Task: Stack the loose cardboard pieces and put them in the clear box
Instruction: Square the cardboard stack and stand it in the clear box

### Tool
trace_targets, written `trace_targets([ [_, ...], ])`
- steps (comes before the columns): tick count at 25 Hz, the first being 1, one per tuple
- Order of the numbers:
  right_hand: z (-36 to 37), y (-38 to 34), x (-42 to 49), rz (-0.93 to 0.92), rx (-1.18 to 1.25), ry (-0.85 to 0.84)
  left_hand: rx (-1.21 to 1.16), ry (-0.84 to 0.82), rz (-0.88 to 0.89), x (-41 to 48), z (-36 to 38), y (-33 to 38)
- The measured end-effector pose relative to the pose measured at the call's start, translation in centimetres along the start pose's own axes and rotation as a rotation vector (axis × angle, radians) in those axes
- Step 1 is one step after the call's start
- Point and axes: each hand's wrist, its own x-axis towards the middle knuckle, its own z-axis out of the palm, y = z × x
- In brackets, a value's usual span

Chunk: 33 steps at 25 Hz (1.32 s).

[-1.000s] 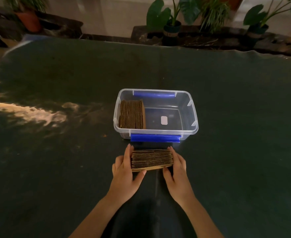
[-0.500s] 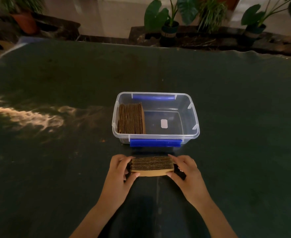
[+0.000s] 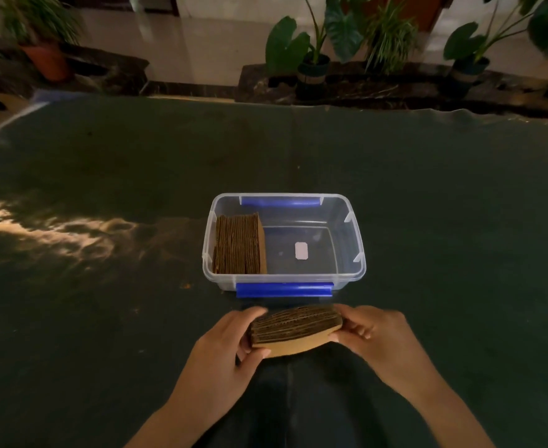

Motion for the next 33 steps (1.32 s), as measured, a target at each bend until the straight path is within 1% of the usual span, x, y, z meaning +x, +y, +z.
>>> trace_targets([
  [2, -4.5, -1.3, 1.2, -0.073, 0.054, 0.011, -0.008, 0.021, 0.069, 1.1, -1.7, 2.7],
  [5, -10.7, -3.4, 6.7, -0.150, 0.005, -0.054, 0.060, 0.200, 0.151, 5.2, -3.5, 6.0],
  [6, -11.8, -3.9, 9.0, -0.163, -0.024, -0.097, 0.072, 0.233, 0.117, 6.9, -3.8, 6.9],
  [7, -12.4, -4.1, 11.4, -0.164, -0.054, -0.146, 0.072, 0.235, 0.045, 8.5, -3.7, 7.5],
  [11, -11.1, -2.8, 18.6, -0.104, -0.225, -0.354, 0.044, 0.138, -0.237, 13.1, -1.1, 8.2],
  [14, -8.9, -0.7, 20.7, -0.091, -0.388, -0.440, 0.019, 0.066, -0.343, 14.6, 1.9, 7.3],
  [18, -7.2, 1.2, 21.1, -0.139, -0.547, -0.452, 0.077, -0.097, -0.408, 16.2, 4.6, 6.9],
  [21, -6.4, 1.3, 21.2, -0.133, -0.624, -0.451, 0.188, -0.235, -0.435, 17.6, 5.0, 7.3],
  [23, -6.3, 1.1, 21.3, -0.127, -0.683, -0.463, 0.254, -0.299, -0.430, 18.3, 4.9, 7.6],
  [25, -6.4, 0.7, 21.4, -0.121, -0.743, -0.503, 0.283, -0.343, -0.425, 18.5, 4.8, 7.7],
  [28, -6.3, 0.2, 21.6, -0.086, -0.826, -0.580, 0.245, -0.398, -0.449, 18.5, 4.8, 7.8],
  [31, -6.2, -0.4, 21.8, -0.021, -0.885, -0.612, 0.155, -0.391, -0.458, 18.4, 5.0, 7.6],
  [33, -6.5, -0.4, 21.7, 0.013, -0.869, -0.604, 0.147, -0.393, -0.439, 18.5, 5.3, 7.9],
])
